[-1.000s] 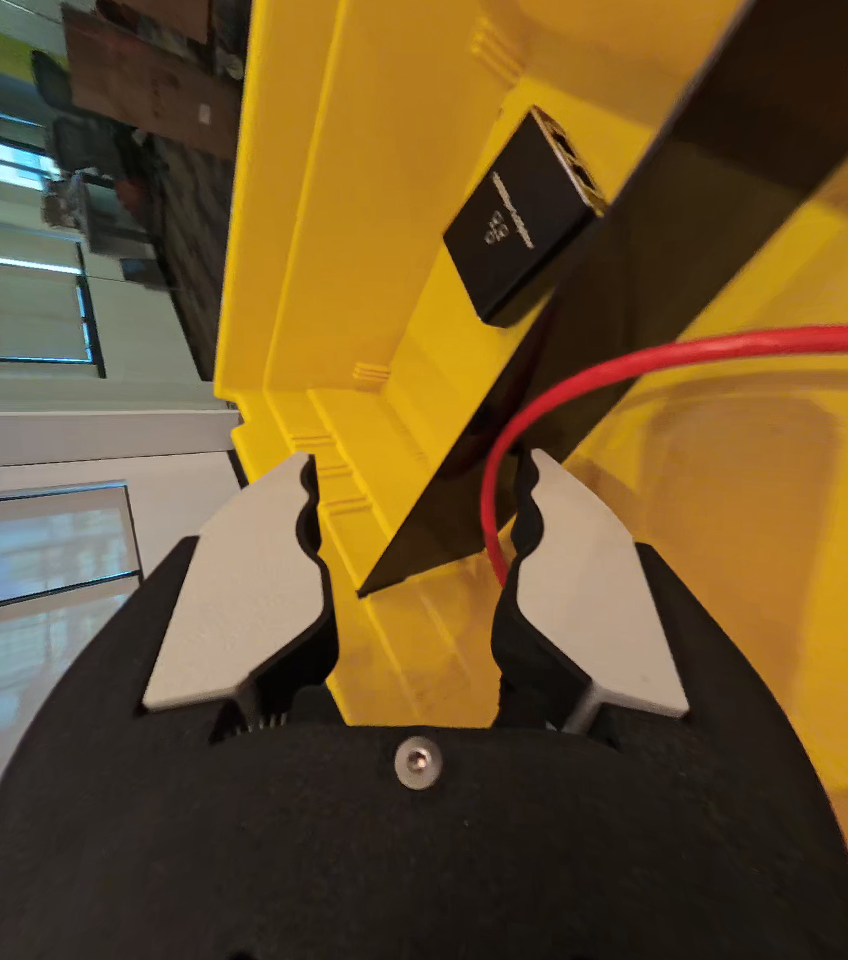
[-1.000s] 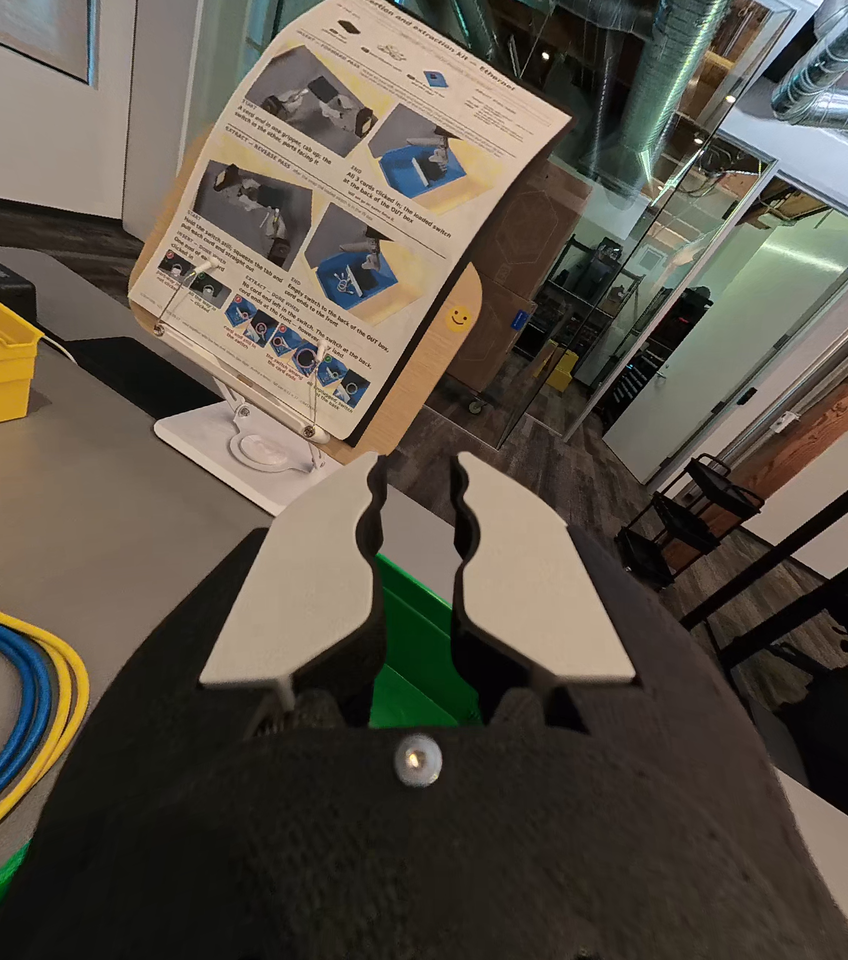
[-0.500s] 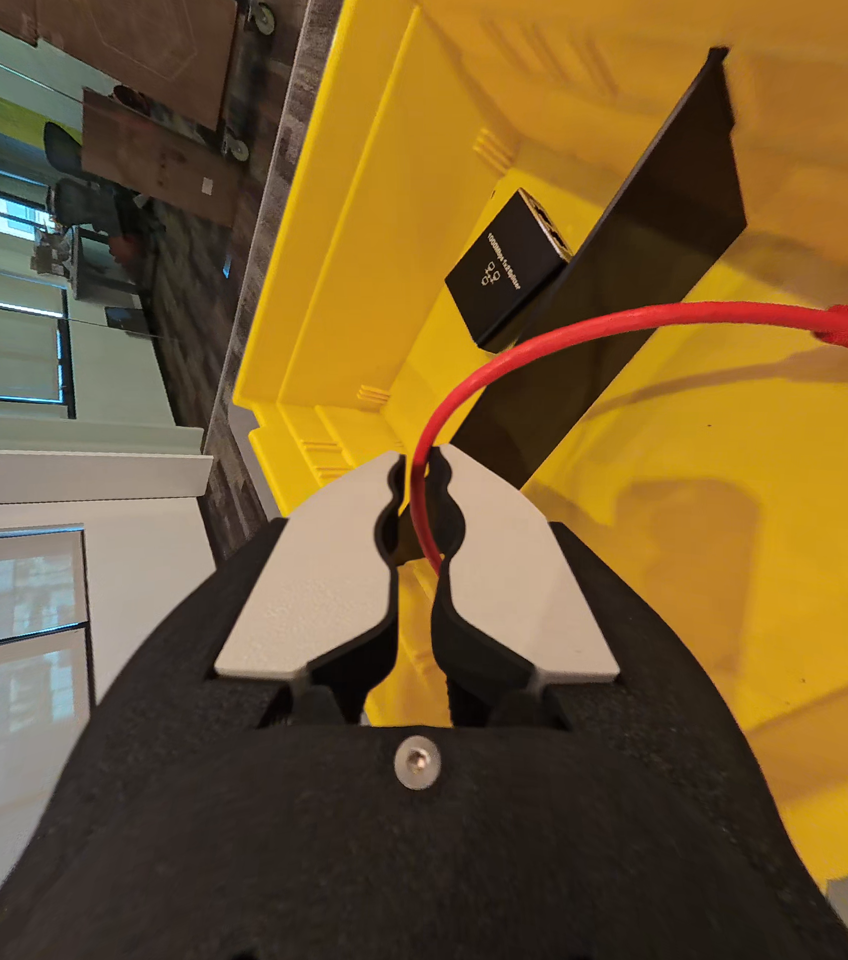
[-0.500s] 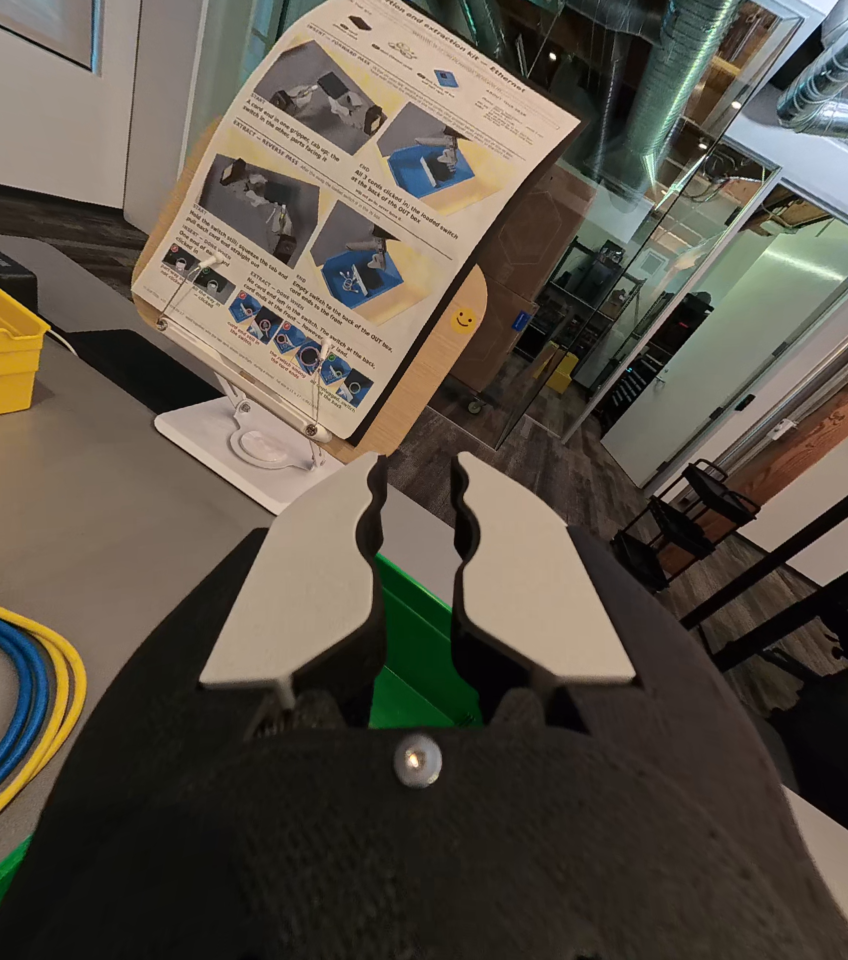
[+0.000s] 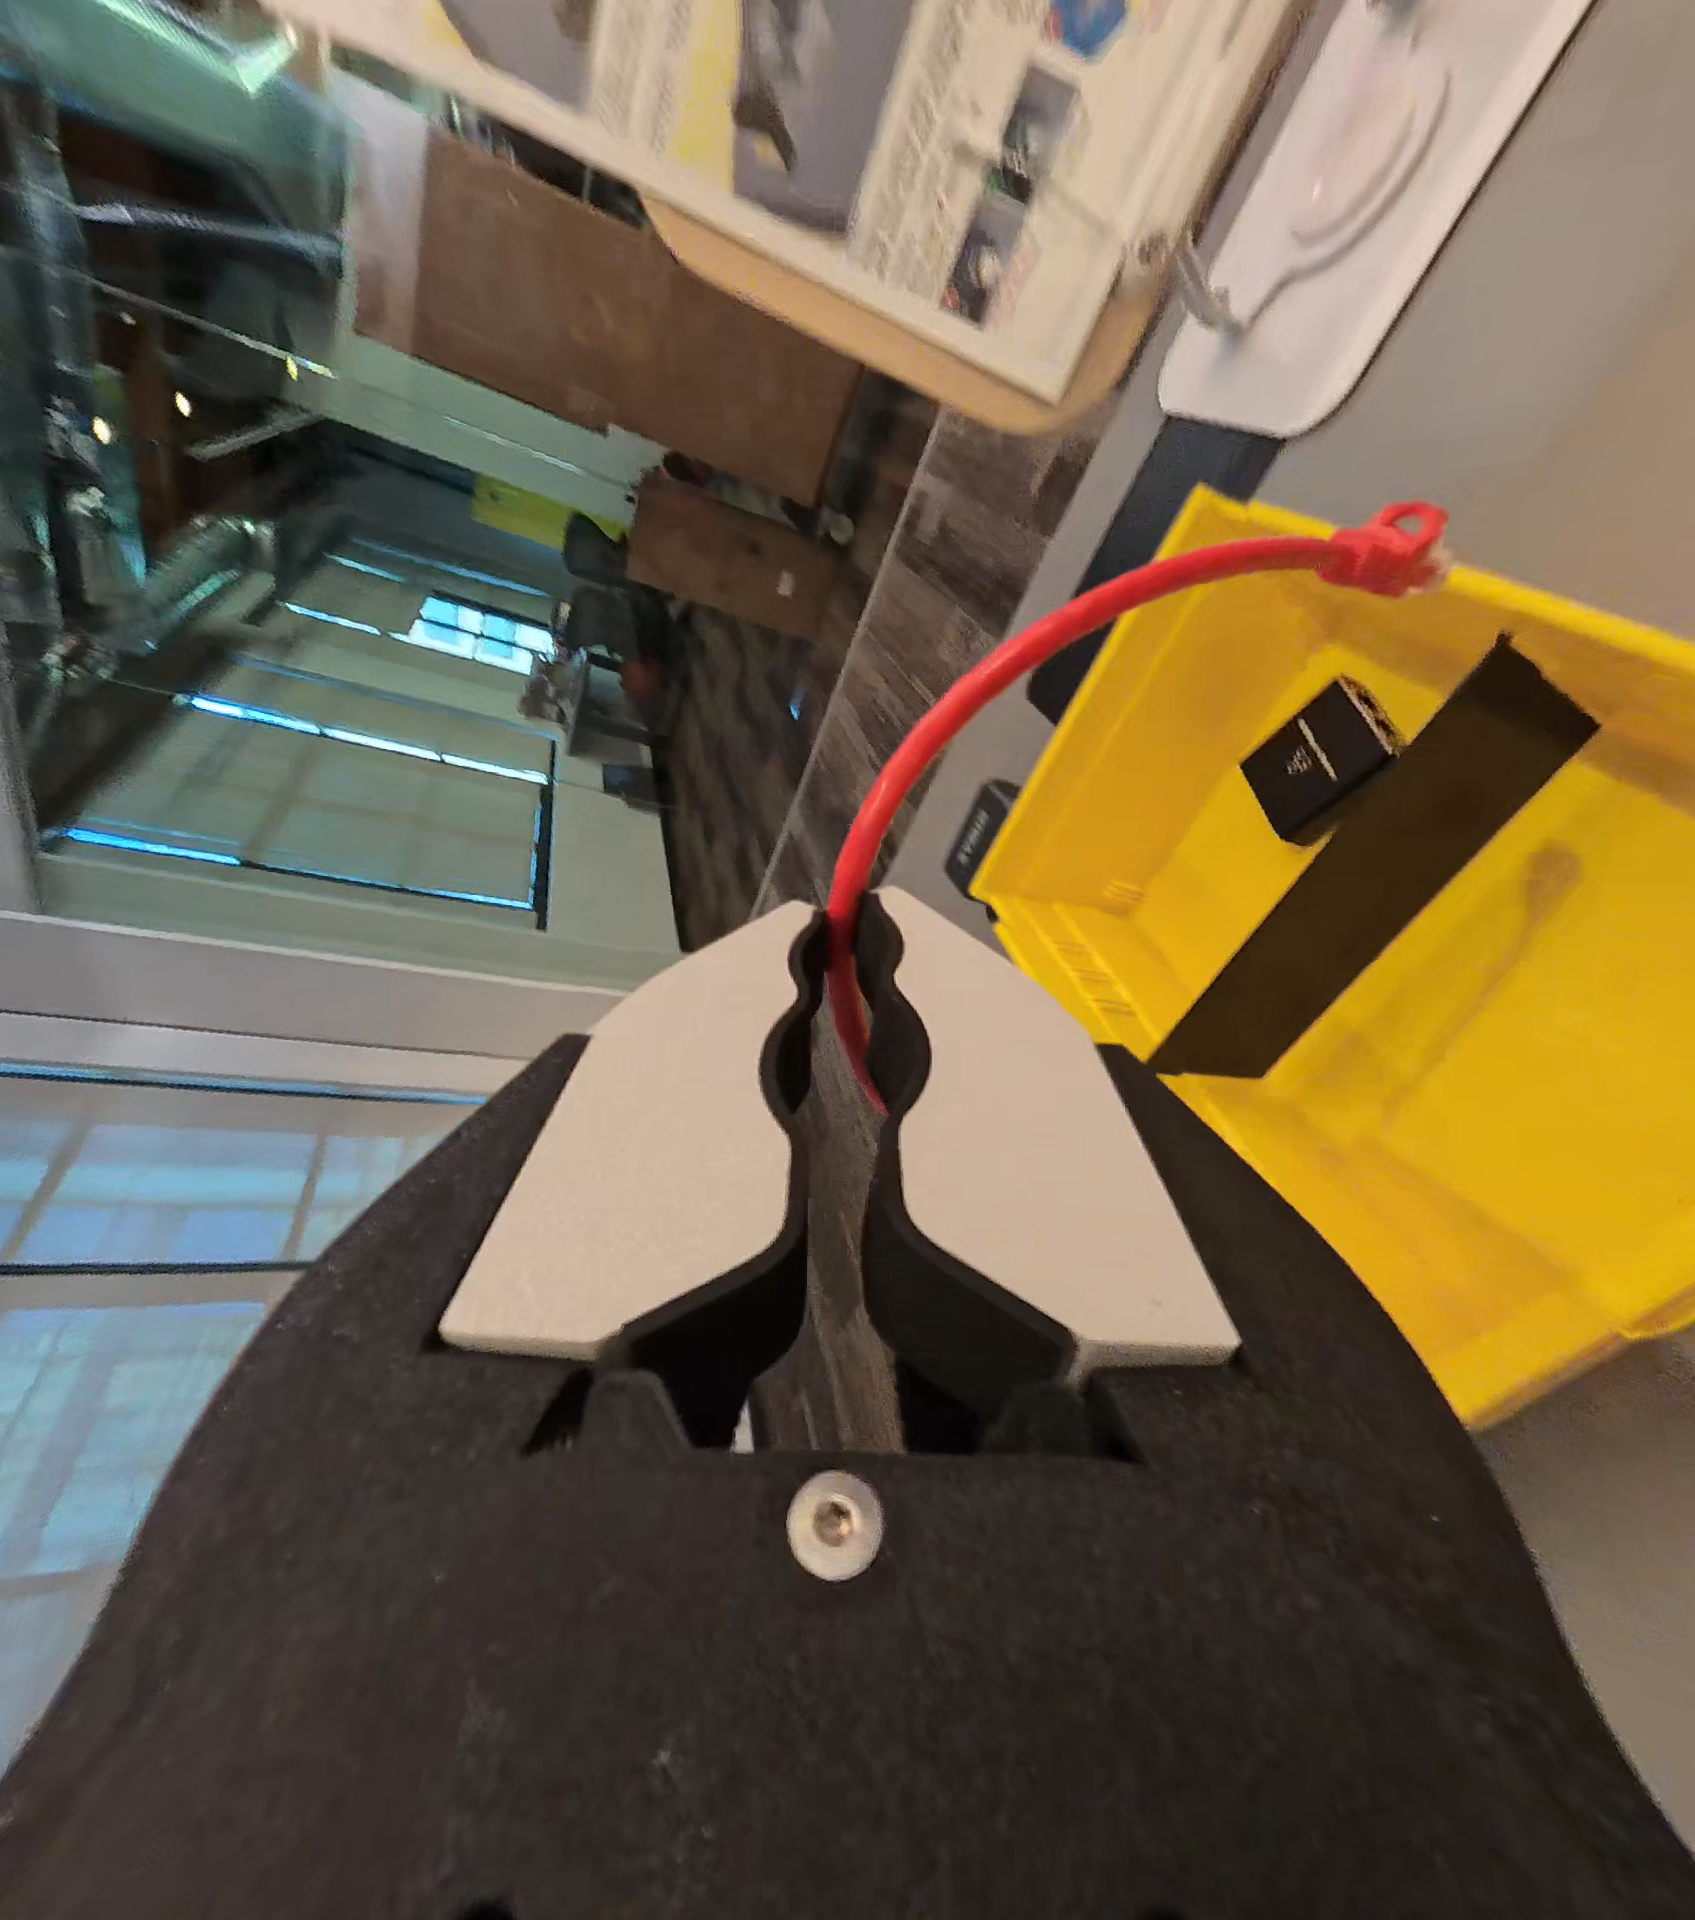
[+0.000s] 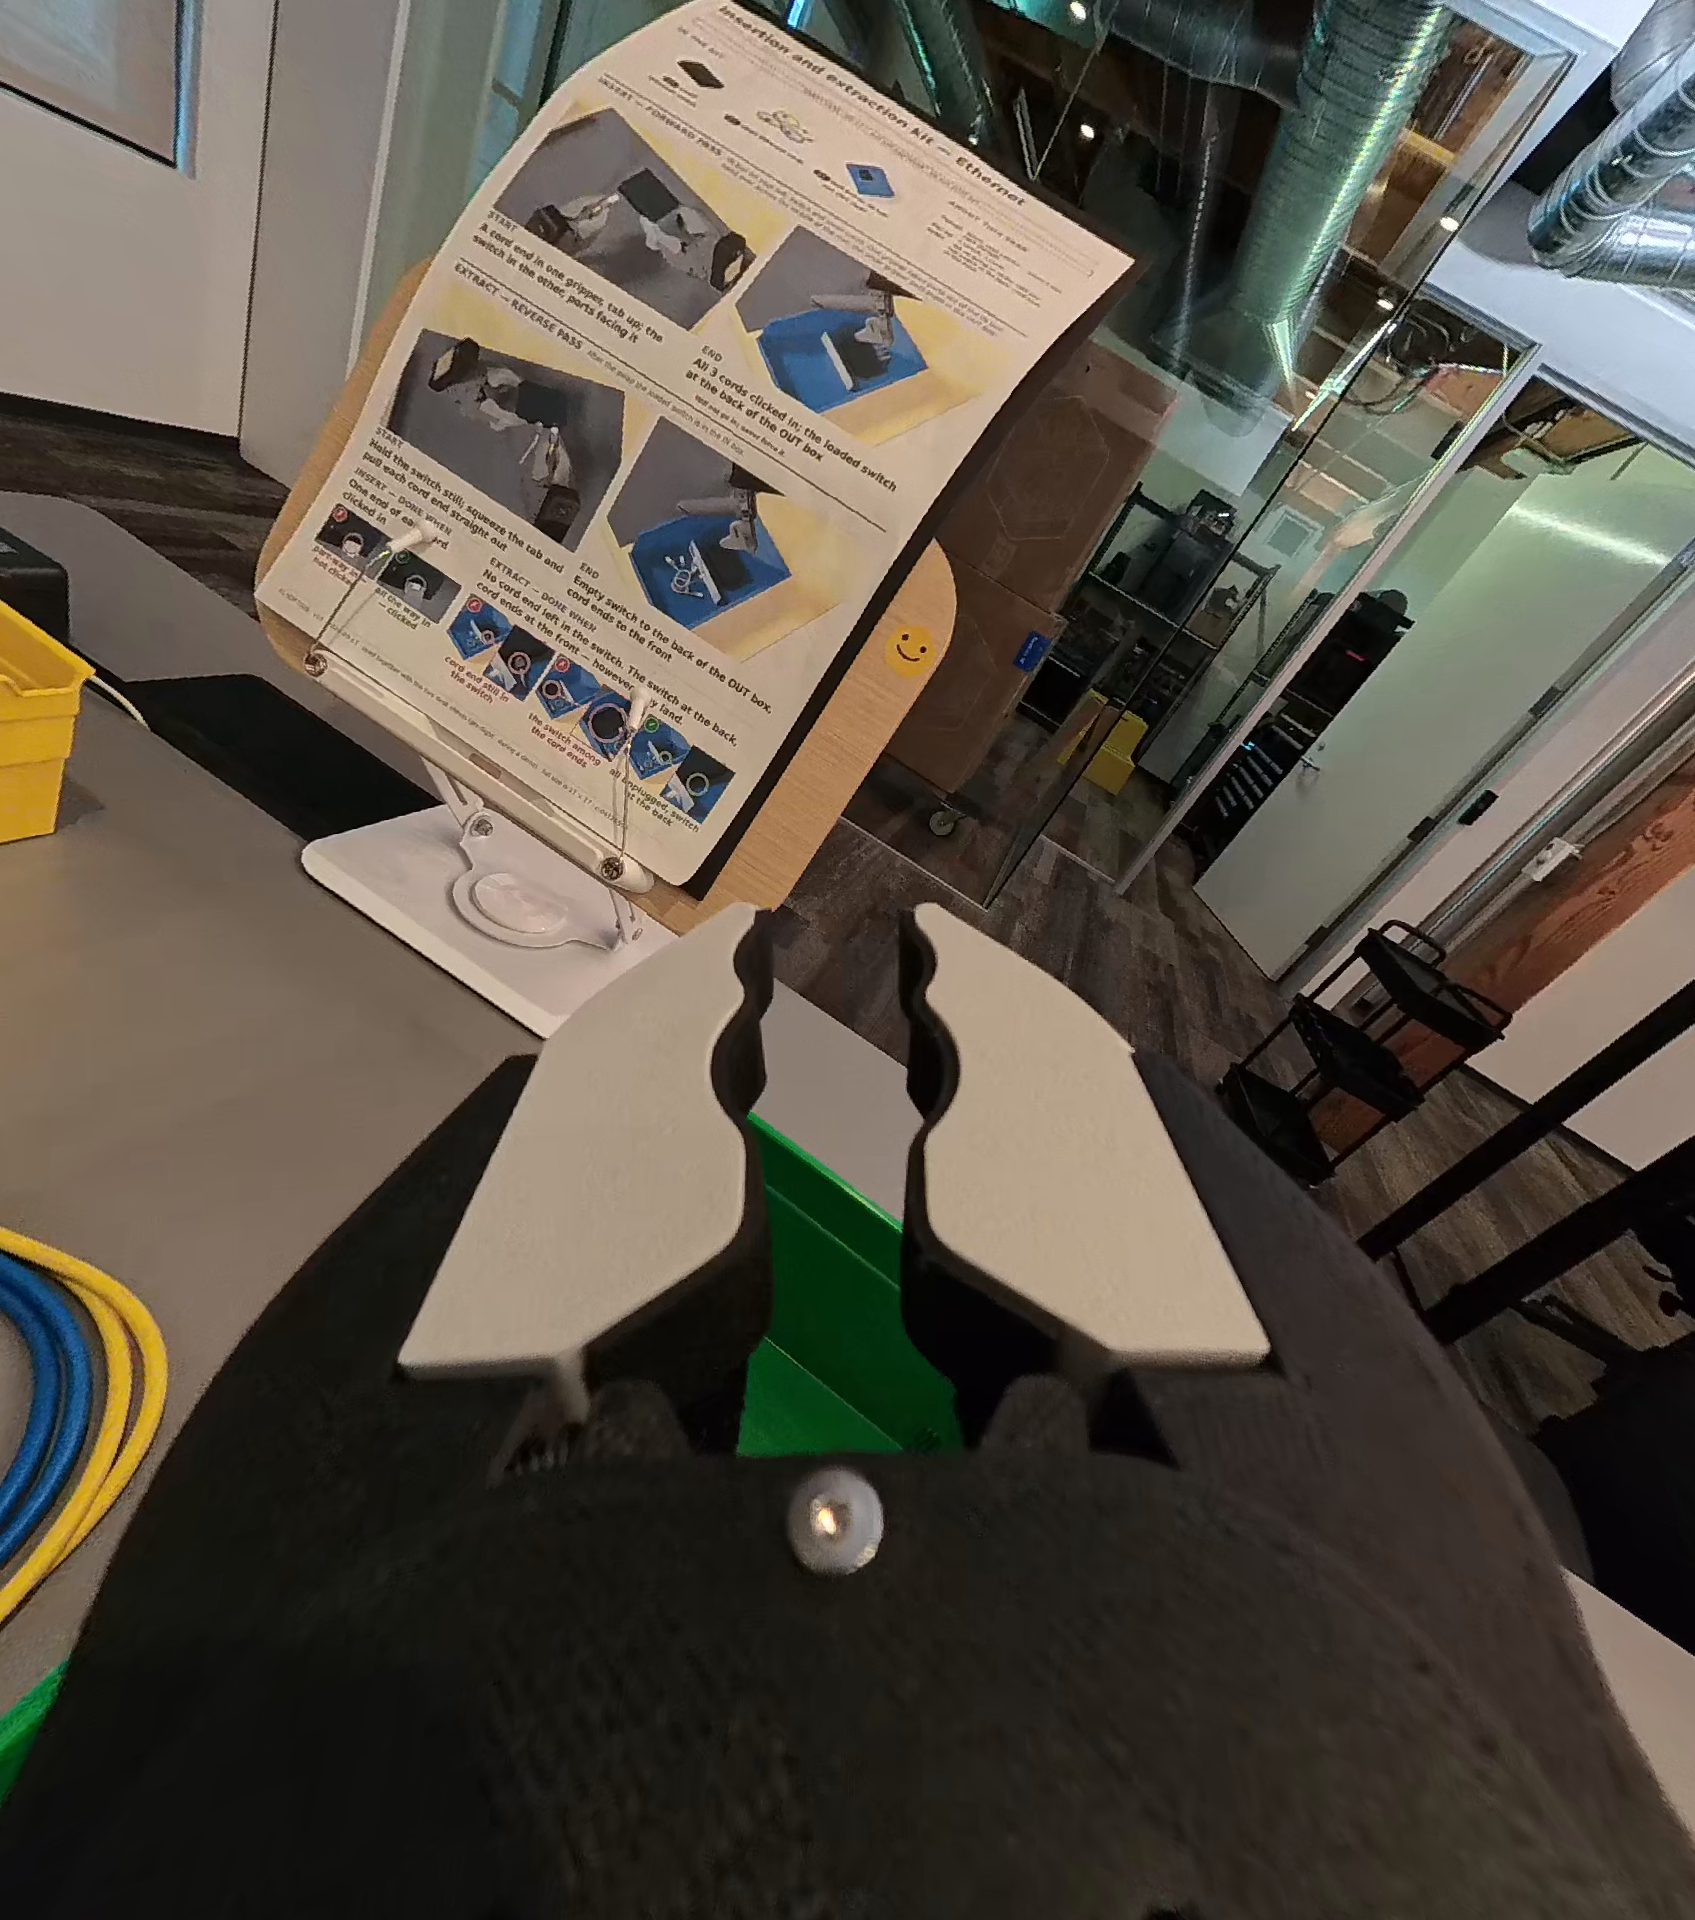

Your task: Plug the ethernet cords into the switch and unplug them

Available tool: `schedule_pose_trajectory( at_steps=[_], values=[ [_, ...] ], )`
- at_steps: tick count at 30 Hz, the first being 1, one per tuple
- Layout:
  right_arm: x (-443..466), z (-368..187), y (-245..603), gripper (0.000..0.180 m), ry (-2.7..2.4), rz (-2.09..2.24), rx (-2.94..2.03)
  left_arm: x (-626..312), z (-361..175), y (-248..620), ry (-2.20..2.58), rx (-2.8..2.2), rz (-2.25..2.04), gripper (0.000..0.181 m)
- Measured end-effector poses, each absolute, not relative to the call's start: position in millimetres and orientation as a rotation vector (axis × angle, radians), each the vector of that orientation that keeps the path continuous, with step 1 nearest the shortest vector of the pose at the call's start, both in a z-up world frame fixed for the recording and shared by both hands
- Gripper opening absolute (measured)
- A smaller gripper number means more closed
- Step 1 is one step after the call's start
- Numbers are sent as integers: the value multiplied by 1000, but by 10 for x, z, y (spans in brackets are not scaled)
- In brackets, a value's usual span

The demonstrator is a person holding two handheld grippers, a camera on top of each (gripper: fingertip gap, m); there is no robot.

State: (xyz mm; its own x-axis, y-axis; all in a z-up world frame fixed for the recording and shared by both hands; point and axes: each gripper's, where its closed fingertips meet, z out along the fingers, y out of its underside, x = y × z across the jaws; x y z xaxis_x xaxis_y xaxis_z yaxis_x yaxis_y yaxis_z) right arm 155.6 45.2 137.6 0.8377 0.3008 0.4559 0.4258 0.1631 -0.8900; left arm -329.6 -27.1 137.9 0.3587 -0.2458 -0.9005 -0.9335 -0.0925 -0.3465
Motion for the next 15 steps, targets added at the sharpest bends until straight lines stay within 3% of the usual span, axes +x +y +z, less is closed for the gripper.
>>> schedule_pose_trajectory(
  at_steps=[2,5,15],
  values=[
    [1552,1380,448,24,-628,-103,-1433,-3074,1616,-410,1133,-1544,797,5],
    [1556,1400,427,24,-628,-111,-1430,-2465,1542,-544,1308,-1524,595,5],
    [1604,1432,374,24,-613,-99,-1417,-634,-429,-379,1973,-1488,239,5]
  ],
)
